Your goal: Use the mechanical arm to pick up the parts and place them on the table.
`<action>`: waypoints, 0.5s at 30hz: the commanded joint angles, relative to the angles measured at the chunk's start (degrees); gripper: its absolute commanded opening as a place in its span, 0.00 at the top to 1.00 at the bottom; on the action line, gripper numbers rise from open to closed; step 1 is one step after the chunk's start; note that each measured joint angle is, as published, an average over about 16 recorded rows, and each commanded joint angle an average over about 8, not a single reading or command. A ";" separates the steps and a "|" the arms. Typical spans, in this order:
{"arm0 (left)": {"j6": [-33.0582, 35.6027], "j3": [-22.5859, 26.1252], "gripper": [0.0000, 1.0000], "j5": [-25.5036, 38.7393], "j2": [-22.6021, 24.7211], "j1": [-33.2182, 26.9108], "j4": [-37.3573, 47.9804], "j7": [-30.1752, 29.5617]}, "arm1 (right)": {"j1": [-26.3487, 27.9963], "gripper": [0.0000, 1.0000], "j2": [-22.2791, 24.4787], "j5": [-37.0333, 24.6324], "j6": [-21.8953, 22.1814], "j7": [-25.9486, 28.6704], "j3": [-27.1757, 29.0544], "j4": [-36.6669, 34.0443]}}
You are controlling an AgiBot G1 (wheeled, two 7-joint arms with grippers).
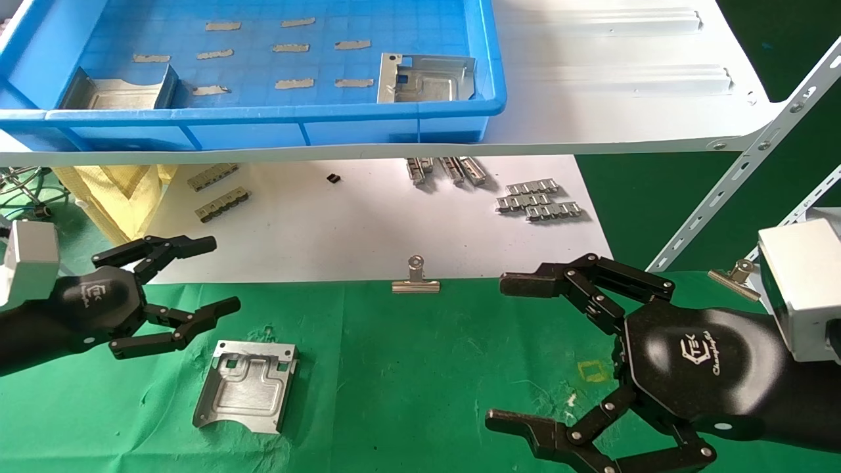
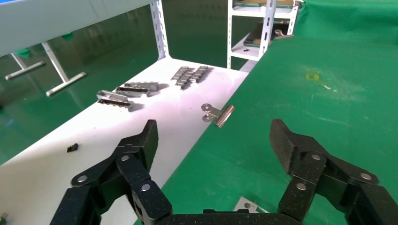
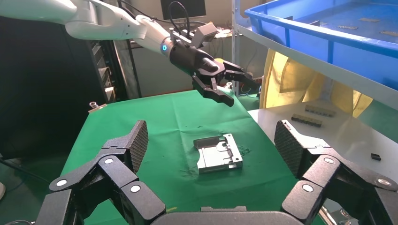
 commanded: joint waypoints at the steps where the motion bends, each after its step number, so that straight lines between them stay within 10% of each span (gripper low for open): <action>1: -0.02 0.01 0.00 -0.05 0.01 0.00 0.10 0.26 | 0.00 0.00 0.00 0.00 0.00 0.00 0.00 0.00; 15: -0.91 -4.58 0.00 1.63 -0.78 2.77 -8.73 -5.16 | 0.00 0.00 0.00 0.00 0.00 0.00 0.00 -0.01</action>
